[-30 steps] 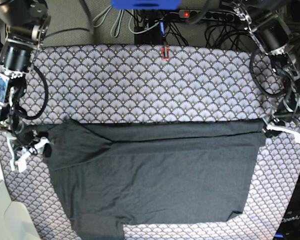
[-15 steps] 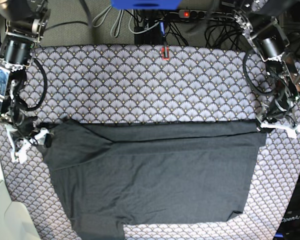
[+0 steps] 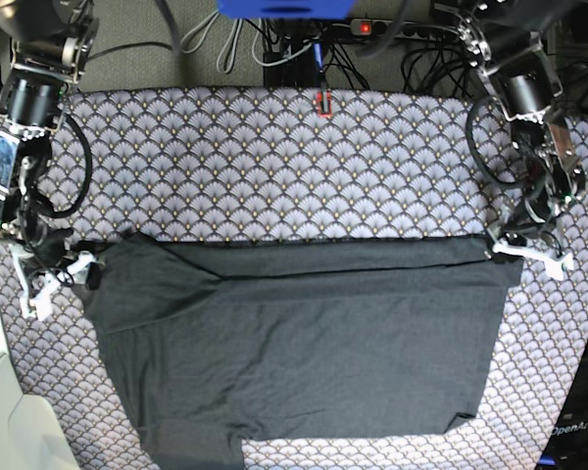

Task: Fold the T-shirt properly
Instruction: 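Lower the folded edge onto the shirt and release both grippers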

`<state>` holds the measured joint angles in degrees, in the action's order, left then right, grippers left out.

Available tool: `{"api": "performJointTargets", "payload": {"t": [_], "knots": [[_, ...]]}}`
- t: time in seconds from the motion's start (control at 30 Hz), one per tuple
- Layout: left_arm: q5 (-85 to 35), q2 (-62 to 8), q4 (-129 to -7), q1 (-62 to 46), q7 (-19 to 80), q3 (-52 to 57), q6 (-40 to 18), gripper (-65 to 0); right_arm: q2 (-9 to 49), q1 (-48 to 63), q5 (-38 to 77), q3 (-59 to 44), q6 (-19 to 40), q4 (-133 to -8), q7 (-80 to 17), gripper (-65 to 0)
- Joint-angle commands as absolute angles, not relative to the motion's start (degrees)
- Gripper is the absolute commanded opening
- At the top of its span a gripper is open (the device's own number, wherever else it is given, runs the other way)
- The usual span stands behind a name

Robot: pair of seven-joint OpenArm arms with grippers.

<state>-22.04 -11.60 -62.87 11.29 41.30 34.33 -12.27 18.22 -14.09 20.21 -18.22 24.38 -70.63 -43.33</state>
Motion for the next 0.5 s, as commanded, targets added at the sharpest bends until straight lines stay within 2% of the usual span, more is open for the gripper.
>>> {"api": "performJointTargets", "payload": {"t": [0.0,0.1,0.2,0.47], "knots": [[-22.90,-12.79,-63.69,12.35,40.13,34.42,-12.88,-47.5,19.47,-15.34,20.79,-19.65,24.57,-71.60,-41.89,-30.2],[-22.99,-12.88,-63.69,12.35,40.13,34.42,-12.88,-58.3,19.38,-15.34,20.79,-20.79,24.57,-71.60,-41.89,-30.2],[-22.73,-12.88,-63.69,12.35,40.31,34.42,-12.88,-64.7,19.38,-15.25,20.70,-20.88,24.57,-71.52,-41.89,-29.9],[-22.73,-12.88,-63.69,12.35,40.48,34.42,-12.88,-64.5,20.53,-14.29,20.79,-20.88,24.57,-65.45,-41.19,-29.9]]}}
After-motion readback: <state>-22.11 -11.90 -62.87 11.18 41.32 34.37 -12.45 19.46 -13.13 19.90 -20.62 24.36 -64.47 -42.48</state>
